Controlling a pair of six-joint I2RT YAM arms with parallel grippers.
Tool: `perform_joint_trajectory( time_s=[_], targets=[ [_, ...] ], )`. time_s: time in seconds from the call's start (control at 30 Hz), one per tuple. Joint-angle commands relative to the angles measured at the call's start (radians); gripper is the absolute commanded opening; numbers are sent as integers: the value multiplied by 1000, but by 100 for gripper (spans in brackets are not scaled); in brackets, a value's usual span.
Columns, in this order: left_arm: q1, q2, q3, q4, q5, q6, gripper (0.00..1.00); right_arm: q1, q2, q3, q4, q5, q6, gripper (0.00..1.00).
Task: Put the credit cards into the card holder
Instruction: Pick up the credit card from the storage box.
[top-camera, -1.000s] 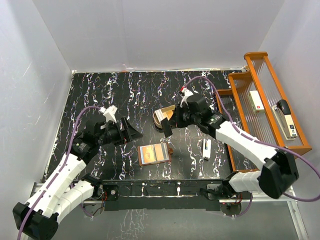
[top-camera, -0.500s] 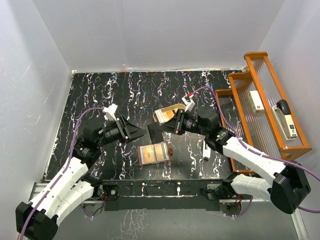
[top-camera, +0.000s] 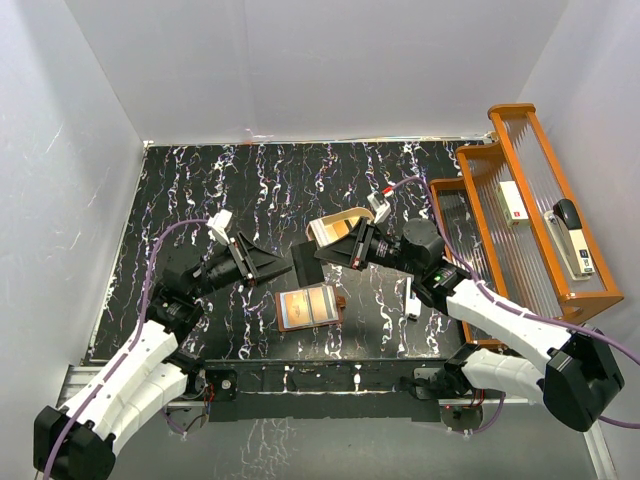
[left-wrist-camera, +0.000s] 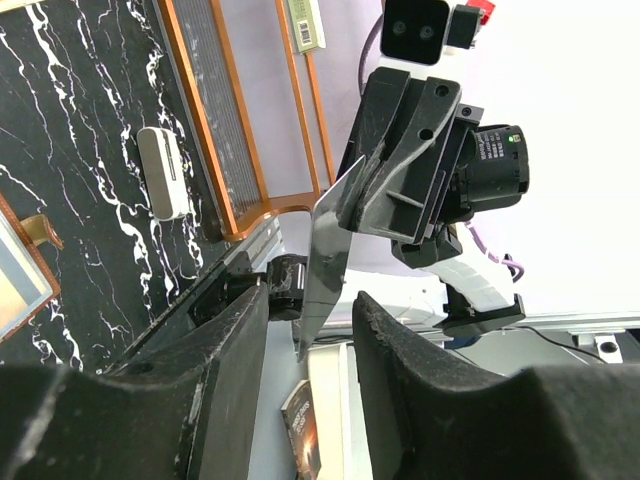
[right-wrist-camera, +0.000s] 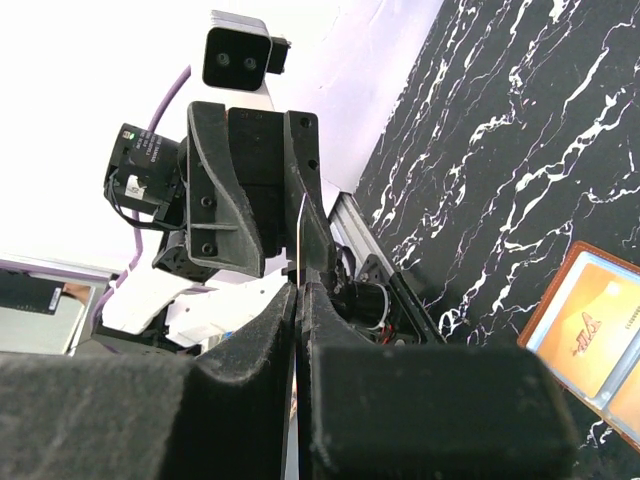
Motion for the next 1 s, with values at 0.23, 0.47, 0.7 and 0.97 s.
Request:
perform_joint_trajectory(
  time_s=[0.23,0.47,0.7,0.97],
  targets=[
    [-5,15,-34,136,52,-50,34,17,-7,-29,123,4,66,0],
    [-4,10,-62,165,40,-64,29,25,22,-32,137,-6,76,0],
    [-4,3,-43,59,13,-13,0,26,32,-32,96,-2,42,0],
    [-4,-1,-41,-35,11,54,0,27,-19,27,-198,148,-166,34]
  ],
)
